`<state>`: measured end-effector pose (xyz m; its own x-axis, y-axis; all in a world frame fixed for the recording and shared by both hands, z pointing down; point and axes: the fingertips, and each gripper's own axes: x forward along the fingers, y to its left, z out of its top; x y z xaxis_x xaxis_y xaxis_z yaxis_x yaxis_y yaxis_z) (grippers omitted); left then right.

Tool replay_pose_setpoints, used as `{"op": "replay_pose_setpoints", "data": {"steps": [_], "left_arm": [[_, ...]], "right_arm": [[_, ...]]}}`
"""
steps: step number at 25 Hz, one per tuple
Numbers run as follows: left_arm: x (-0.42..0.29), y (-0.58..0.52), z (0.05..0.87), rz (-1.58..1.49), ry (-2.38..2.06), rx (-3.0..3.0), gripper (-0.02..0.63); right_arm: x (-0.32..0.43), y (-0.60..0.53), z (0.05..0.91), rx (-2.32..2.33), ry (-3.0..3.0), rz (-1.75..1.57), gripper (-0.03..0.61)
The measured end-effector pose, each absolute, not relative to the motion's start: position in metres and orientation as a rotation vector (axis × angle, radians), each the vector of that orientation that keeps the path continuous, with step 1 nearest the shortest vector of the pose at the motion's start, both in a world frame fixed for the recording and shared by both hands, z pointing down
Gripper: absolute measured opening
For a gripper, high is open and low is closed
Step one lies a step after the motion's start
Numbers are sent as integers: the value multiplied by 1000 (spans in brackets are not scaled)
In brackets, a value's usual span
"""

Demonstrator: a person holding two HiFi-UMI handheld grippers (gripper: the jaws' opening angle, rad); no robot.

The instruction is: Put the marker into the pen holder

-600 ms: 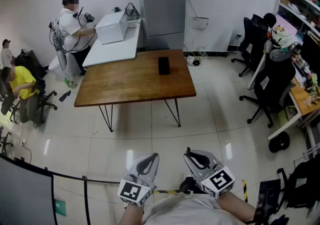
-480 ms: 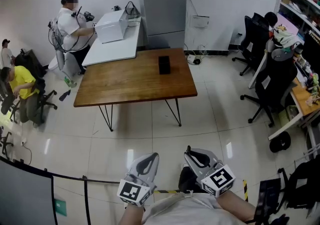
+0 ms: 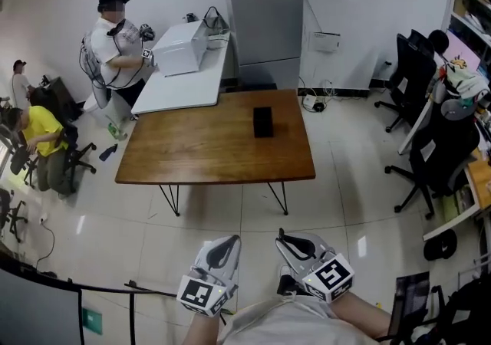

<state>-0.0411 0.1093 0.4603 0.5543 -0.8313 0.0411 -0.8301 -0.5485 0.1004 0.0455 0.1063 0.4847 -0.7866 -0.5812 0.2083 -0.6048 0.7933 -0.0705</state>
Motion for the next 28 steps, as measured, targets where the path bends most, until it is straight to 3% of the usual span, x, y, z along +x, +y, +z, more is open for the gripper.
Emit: {"op": "replay_pose_setpoints", "data": {"steps": [12,28], "left_arm": [[-22,-38,443,-75,-1539,2613,17],[-75,-231,461,-44,-1319,2682,17]], "right_arm": [[74,-53,468,887,-2845,151,37],[34,-239,486,1145,-2744,239,37]]}}
